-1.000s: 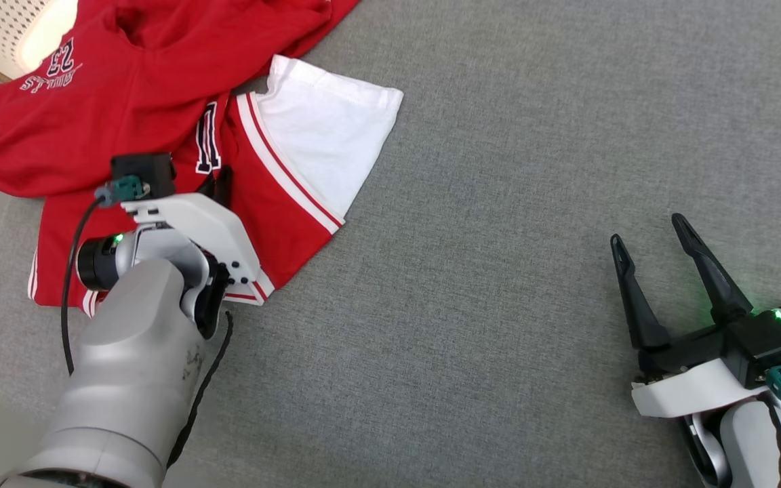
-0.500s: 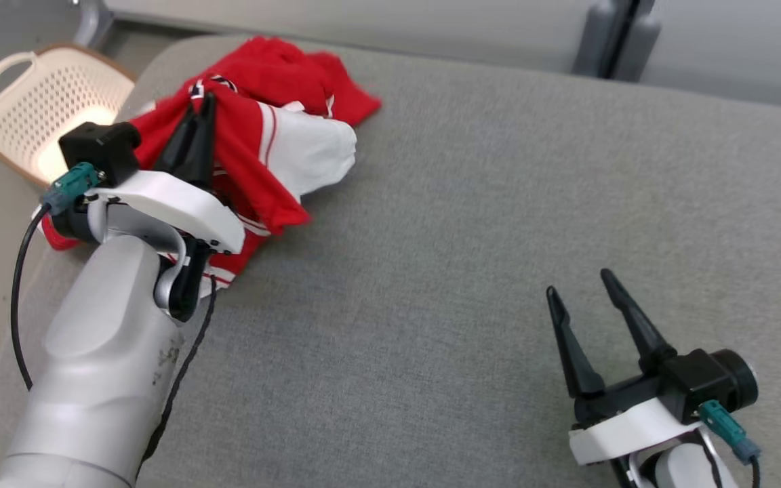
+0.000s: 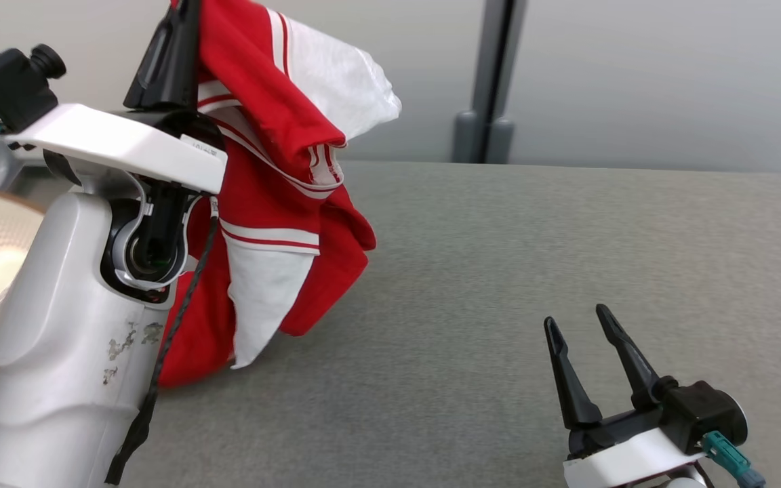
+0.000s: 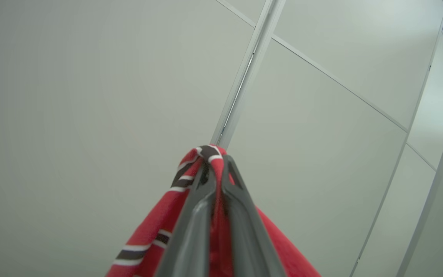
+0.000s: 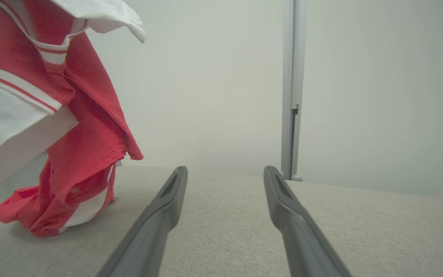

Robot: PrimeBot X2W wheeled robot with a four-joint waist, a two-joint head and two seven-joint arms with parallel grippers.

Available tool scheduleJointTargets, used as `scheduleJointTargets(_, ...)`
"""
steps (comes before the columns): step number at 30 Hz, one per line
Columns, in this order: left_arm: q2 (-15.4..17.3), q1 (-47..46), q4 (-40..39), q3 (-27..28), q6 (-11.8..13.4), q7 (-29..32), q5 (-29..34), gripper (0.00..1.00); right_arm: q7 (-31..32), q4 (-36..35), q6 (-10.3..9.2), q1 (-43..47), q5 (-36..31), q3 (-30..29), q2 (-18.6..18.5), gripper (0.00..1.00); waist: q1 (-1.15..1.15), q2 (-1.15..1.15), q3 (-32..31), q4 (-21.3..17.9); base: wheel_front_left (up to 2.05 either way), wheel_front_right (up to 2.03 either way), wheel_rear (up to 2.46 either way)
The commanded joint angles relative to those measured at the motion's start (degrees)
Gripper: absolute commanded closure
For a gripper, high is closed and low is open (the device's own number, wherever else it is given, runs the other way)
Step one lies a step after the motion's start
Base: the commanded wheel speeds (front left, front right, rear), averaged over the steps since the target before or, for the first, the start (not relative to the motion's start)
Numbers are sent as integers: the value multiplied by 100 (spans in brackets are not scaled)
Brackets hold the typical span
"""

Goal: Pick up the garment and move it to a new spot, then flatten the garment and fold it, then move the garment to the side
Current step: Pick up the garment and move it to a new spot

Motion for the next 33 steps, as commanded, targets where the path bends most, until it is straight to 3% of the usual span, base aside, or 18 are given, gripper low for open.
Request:
scheduleJointTargets(1,-34,103,-206,70,124,50,-71,100,-7,-43,-12,61,73,-32,-11,0,0,0,-209,-418,0,0,0)
scheduleJointTargets(7,31,7,-963,172,626,256,-41,100,-8,-125,-12,22,204,-172,-8,0,0,0,-236,-1087,0,0,0)
scheduleJointTargets(13,-221,-26,-1221,198,810,544,-408,100,-8,-97,-11,45,237,-186,-7,0,0,0,-221,-1494,0,0,0)
scheduleJointTargets(19,-488,116,-1240,48,974,430,-406,100,-7,-193,-11,-185,315,-114,-8,0,0,0,55,-1954,0,0,0)
scheduleJointTargets(26,-788,-20,-408,-486,1072,-13,-341,100,-7,-352,-11,-531,453,-73,-6,0,0,0,1012,-2566,0,0,0)
scheduleJointTargets(32,-841,-298,769,-1280,923,-389,-581,100,-8,-457,-11,-818,600,-93,-5,0,0,0,1764,-2930,0,0,0)
scheduleJointTargets(33,-837,-359,940,-1455,870,-449,-610,74,-7,-473,-11,-856,621,-91,-4,0,0,0,1852,-2957,0,0,0)
